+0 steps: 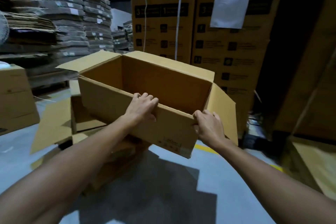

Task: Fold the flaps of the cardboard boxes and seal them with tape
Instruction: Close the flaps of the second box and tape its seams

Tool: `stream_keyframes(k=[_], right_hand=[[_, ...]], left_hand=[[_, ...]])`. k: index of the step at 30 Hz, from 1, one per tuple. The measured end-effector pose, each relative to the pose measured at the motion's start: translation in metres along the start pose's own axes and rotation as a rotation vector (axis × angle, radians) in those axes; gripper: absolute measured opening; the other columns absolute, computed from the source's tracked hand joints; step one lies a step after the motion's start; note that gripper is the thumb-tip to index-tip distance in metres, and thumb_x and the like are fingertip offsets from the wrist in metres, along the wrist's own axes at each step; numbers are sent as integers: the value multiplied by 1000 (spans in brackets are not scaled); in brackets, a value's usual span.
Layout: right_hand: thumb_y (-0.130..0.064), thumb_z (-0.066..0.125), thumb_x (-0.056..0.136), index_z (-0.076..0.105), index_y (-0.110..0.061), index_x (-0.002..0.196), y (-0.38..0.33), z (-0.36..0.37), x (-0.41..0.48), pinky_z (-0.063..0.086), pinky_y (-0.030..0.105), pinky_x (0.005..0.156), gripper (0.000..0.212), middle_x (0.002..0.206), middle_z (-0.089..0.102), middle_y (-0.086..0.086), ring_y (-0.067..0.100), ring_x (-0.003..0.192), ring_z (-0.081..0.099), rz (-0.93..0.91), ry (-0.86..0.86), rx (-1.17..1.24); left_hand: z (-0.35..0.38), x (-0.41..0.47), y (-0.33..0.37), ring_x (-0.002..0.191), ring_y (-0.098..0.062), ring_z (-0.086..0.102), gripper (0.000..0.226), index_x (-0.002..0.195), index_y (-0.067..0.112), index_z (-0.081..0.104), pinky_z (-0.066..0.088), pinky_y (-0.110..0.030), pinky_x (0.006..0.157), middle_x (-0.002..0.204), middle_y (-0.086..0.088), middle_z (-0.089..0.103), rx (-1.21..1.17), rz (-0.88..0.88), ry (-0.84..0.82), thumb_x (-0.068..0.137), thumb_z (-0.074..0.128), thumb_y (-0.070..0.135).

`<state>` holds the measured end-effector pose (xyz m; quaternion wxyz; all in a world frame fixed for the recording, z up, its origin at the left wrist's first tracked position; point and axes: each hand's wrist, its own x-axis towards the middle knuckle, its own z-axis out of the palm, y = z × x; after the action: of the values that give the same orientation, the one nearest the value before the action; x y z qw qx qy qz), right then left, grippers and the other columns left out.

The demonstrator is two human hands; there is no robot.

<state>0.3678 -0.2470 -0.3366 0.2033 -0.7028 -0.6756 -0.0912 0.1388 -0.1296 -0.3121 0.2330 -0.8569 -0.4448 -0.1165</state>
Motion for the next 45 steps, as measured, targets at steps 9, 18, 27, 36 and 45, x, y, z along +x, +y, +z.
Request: stream_keyframes(k=[9,18,27,36,45], right_hand=[[-30,64,96,59,-25,119,78,-21,-214,25,47,115,24,110,61,0,20,115,52,275,42,11],[-31,65,97,61,-25,125,136,12,-262,22,46,119,28,119,62,1,18,117,52,446,-15,-7],[-27,62,99,62,-25,126,176,136,-245,16,49,121,27,120,66,-1,17,121,53,523,-221,-39],[-20,86,57,69,-19,81,181,244,-266,46,34,97,30,59,64,1,20,65,64,510,-519,-83],[-38,66,84,58,-16,106,215,245,-224,40,40,93,32,94,68,5,26,89,63,215,-878,-15]], left_hand=[[-21,-74,183,124,-26,44,57,129,20,51,27,-47,112,131,-4,54,-104,206,-2,83,76,42],[39,-60,275,127,-27,42,58,129,20,53,28,-47,111,133,-4,55,-171,284,-59,81,75,44],[185,-54,333,141,-32,29,41,125,24,54,32,-49,114,140,-6,50,-408,133,-391,89,69,36],[289,-106,379,149,-31,18,37,86,11,74,3,-56,122,121,-11,61,-1034,-144,-529,88,46,36],[307,-108,414,143,-37,31,22,67,4,67,0,-56,120,101,-17,62,-907,-332,-298,83,55,14]])
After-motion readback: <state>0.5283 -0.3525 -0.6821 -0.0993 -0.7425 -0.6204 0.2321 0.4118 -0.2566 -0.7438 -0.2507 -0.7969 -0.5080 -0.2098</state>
